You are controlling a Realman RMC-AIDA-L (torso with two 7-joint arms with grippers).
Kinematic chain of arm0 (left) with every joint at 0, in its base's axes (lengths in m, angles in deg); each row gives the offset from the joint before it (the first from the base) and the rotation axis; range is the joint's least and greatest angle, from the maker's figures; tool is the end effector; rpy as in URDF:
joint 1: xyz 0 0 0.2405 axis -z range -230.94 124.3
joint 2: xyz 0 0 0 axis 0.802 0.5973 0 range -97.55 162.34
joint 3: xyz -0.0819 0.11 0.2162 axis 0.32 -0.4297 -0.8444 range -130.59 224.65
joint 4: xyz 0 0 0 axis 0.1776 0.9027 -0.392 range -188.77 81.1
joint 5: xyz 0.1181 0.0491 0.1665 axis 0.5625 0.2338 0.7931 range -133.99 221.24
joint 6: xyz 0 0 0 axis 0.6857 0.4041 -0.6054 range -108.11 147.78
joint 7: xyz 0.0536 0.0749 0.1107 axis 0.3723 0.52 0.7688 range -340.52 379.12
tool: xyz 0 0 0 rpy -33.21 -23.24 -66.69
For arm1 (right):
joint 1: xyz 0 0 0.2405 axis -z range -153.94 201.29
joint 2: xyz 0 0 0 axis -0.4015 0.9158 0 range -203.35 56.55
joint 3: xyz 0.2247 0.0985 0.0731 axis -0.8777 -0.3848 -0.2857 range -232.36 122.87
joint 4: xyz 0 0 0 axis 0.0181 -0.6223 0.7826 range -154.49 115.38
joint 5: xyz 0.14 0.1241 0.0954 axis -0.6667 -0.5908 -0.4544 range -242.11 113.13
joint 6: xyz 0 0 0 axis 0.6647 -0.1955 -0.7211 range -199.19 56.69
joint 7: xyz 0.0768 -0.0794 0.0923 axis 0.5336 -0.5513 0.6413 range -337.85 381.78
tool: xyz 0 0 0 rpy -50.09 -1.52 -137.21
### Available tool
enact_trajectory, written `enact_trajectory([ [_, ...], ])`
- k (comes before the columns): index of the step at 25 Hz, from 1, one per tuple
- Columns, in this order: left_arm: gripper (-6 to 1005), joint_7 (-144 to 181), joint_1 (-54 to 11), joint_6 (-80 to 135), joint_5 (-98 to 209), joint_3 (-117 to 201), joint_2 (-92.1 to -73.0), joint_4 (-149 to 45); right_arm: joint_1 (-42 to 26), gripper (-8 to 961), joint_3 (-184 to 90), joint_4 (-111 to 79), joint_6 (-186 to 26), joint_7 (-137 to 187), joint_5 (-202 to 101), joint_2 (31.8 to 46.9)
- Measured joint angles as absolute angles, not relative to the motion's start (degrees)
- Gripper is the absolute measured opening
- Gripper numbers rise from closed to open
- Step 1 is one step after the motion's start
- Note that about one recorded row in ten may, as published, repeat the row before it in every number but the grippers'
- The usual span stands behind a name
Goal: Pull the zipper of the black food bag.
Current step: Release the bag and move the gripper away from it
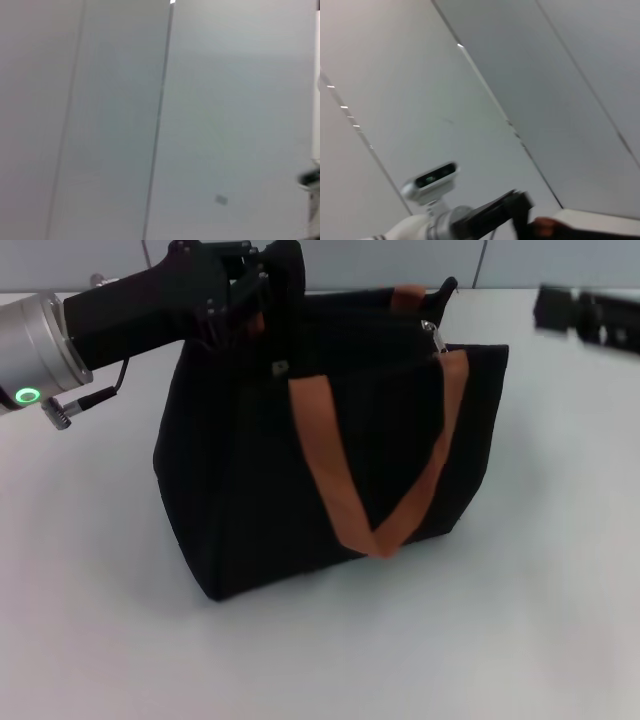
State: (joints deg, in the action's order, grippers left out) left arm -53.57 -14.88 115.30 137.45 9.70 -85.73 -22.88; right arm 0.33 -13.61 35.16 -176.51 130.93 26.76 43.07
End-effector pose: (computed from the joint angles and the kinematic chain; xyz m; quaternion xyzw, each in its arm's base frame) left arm -0.1860 0.3647 0.0267 -0.8823 -0.1140 -0.4356 0.1369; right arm 0.2219 0.3091 0.0927 -0.8657 0.2849 0.4069 0.0623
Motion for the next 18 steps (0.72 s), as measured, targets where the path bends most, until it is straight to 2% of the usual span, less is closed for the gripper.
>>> enact_trajectory([
  [7, 124, -54.85, -13.59, 108.97, 137.03, 9.65, -85.94, -22.97, 3.63, 604, -15.07, 21.98, -180.67, 106.22, 26.24, 43.95],
  [12, 128, -55.92, -13.36, 107.47, 136.87, 9.43, -86.04, -23.14, 3.89, 620, -14.87, 13.42, -180.43, 93.21, 26.53, 44.11],
  [18, 133, -57.19, -15.98, 108.19, 136.17, 9.59, -85.99, -23.16, 3.09, 638, -14.57, 11.05, -178.02, 89.04, 26.61, 44.13],
])
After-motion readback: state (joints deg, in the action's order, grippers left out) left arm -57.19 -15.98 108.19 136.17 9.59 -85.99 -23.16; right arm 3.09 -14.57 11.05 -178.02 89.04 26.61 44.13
